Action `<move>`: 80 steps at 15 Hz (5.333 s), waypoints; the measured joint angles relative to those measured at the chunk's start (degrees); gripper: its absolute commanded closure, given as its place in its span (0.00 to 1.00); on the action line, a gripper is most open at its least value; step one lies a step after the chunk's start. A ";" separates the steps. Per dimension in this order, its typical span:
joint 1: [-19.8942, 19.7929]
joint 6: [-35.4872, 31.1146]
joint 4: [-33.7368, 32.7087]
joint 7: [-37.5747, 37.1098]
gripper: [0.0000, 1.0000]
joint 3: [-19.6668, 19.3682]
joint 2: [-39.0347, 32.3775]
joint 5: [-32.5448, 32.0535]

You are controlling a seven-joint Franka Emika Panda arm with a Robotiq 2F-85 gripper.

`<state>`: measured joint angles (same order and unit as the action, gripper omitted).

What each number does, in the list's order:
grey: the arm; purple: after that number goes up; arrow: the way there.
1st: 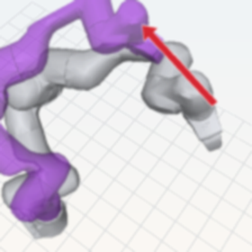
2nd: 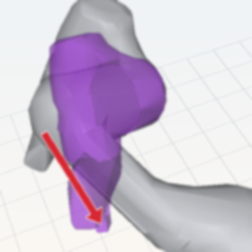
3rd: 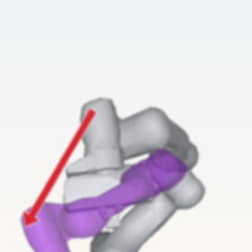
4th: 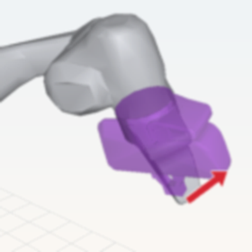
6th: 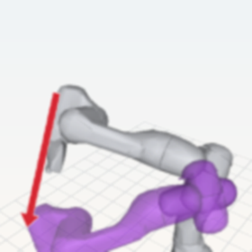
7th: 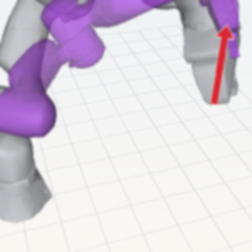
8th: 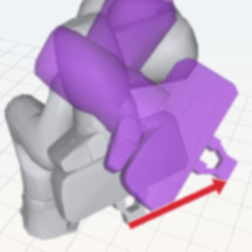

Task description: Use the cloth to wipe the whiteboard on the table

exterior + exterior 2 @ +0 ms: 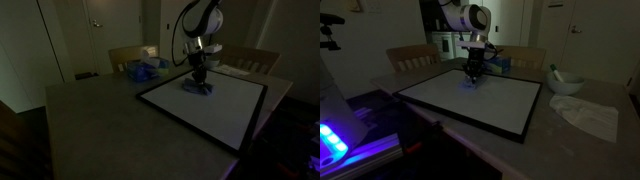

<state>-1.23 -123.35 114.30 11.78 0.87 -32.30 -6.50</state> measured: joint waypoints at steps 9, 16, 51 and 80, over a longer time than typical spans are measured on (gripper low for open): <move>0.74 -3.50 -4.31 -0.02 0.98 0.61 -2.20 0.00; 1.04 -3.57 -8.89 -2.11 0.98 1.15 -4.76 0.47; 3.96 0.11 -5.42 -6.11 0.98 3.41 -2.91 4.62; 4.62 25.11 5.76 -0.45 0.98 3.74 -0.26 2.33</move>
<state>3.39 -98.24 120.06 11.33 4.61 -32.56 -4.17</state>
